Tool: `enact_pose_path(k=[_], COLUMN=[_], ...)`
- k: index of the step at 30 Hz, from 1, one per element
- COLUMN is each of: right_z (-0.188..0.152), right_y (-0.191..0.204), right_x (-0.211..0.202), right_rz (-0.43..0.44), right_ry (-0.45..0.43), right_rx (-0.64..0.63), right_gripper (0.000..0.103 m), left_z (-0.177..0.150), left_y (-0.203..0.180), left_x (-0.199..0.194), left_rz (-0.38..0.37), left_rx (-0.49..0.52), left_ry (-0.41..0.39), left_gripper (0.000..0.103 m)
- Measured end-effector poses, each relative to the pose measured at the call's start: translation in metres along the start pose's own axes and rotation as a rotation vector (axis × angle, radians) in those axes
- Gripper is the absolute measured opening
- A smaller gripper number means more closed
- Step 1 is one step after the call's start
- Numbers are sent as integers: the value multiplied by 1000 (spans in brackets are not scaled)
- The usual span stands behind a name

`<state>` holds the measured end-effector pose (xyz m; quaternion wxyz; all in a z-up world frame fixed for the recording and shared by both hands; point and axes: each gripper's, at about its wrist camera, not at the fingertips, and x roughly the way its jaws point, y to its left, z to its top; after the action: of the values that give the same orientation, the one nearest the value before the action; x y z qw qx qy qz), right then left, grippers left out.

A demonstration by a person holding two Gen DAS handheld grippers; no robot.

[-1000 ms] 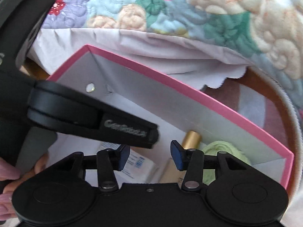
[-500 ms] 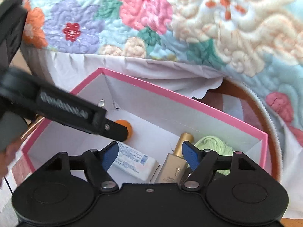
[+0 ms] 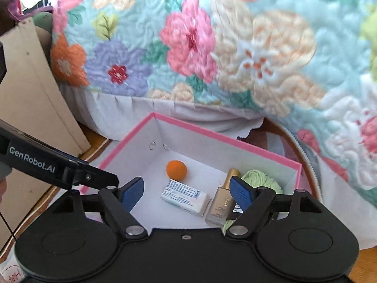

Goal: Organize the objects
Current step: 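Move the left gripper back to the clear dental-floss box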

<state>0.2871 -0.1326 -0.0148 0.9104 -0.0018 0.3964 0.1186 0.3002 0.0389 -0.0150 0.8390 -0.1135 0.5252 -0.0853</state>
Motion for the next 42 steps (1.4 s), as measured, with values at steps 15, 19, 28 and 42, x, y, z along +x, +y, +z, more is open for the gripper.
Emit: enact_pose_path(k=[15,19,28,42], right_z=[-14,-17,-38,-90], right_y=[41,48,67,73], right_x=[-94,-117,-150,-105], right_rz=[47,94,179,286], right_ry=[29,41,106,204], right_rx=[-86,-98,-143,-148], right_gripper=[84,89,95,95], left_z=[-46,-66,-106,-148], left_y=[7,1,-5,3], left_x=[-101,-117,-140,-109], left_rz=[35,12,24,58], left_rx=[65,87,118,179], left_ry=[15,24,36,-37], left_gripper=[79,85,94,97])
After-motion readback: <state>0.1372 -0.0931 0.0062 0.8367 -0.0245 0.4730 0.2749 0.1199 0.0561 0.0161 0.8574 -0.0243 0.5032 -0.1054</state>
